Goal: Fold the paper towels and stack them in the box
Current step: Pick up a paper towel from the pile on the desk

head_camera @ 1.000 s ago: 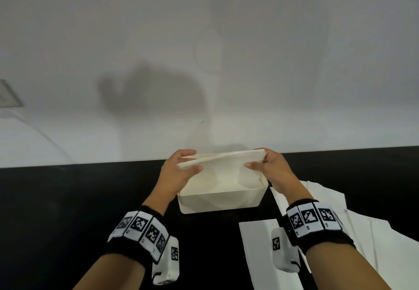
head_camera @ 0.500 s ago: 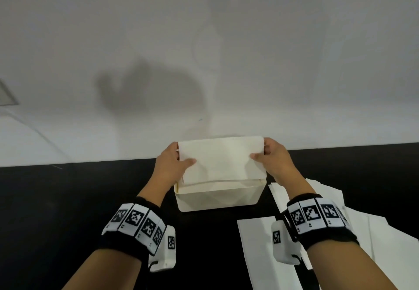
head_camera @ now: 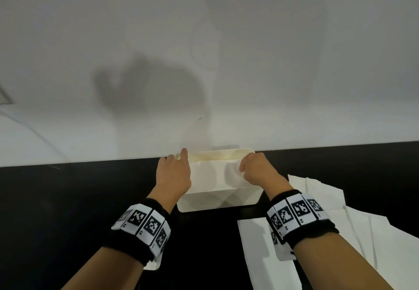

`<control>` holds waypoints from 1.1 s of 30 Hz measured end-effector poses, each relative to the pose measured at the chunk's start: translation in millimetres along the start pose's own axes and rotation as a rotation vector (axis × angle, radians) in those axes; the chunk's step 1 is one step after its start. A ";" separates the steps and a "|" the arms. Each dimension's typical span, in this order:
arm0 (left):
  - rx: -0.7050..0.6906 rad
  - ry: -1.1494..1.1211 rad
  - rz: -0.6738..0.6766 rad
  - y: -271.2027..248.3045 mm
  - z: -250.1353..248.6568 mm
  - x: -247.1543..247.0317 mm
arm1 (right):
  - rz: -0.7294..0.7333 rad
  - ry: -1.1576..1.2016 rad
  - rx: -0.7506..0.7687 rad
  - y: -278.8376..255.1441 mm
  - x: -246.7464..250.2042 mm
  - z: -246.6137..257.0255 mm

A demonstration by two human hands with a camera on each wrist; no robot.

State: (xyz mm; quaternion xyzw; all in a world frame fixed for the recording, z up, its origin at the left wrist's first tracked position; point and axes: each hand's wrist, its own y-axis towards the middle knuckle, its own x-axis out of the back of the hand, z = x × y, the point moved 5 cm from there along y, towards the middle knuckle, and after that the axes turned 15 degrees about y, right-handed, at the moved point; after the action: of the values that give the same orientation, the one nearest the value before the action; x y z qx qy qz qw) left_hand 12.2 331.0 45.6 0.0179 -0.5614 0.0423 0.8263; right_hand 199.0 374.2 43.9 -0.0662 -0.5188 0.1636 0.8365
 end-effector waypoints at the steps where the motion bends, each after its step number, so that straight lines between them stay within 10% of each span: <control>1: -0.009 0.022 -0.014 1.1 0.2 -1.4 | 0.001 -0.034 -0.015 3.8 -4.2 -0.4; 15: -0.017 0.114 -0.015 -3.7 -1.9 -9.0 | -0.126 -0.123 -0.059 9.3 -13.0 0.7; 33: -0.102 0.126 0.096 -2.2 -4.7 0.4 | 0.093 -0.170 0.002 4.6 -15.5 -1.4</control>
State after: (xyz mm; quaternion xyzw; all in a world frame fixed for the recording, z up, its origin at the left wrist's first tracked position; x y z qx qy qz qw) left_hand 16.9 329.2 44.3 -0.0540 -0.5099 0.0543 0.8568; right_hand 192.9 373.3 28.9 -0.0754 -0.5840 0.2078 0.7811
